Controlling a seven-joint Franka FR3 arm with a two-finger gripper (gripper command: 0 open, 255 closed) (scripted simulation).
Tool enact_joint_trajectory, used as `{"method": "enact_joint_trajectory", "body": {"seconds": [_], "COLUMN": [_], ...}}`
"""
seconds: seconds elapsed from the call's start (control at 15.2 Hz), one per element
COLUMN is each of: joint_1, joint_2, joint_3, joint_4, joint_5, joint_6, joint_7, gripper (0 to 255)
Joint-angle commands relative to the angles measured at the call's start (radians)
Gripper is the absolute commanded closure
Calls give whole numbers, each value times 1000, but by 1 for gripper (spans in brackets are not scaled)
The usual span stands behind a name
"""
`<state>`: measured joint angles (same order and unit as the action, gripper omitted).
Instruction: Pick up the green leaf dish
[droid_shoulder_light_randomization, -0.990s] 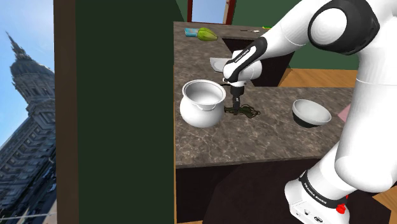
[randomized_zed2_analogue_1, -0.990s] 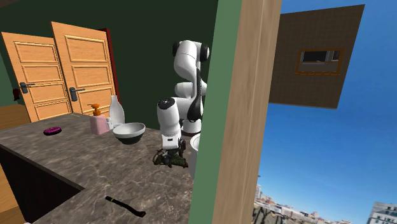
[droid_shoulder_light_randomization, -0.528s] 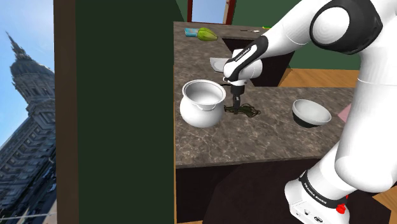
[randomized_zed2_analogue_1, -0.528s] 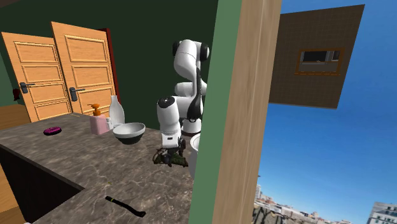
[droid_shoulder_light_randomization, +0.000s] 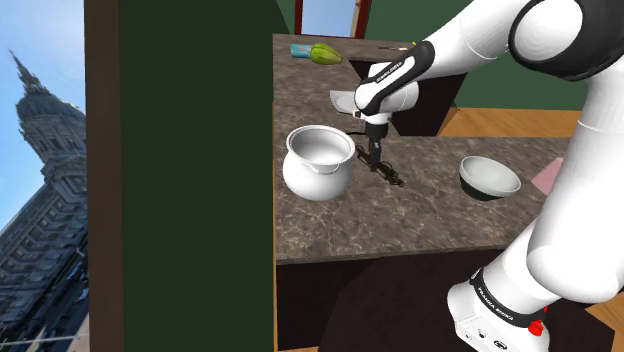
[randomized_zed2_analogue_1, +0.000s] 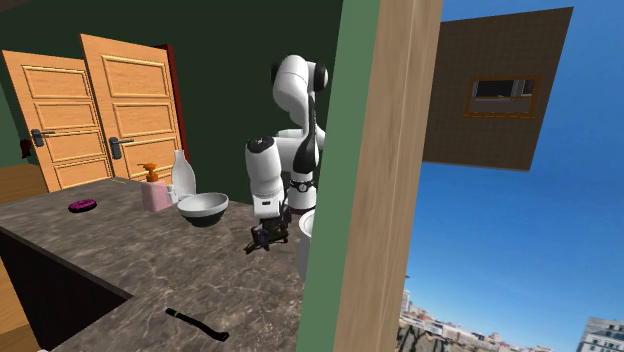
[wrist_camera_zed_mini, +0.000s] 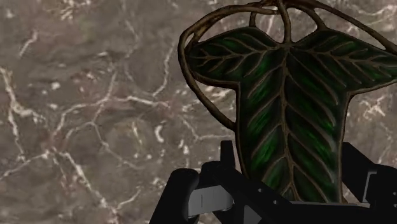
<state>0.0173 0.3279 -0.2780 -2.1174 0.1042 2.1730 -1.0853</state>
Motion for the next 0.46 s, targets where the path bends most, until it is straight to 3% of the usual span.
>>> {"method": "enact_joint_trajectory", "body": {"seconds": [0.0, 0.4], "joint_1": [2, 6], "joint_2": [-18, -58], "joint_3": [-3, -9], "joint_4": [5, 15], "joint_5": [-7, -21], "joint_6": [-23, -70], "joint_7": [4, 14], "gripper": [255, 255]}}
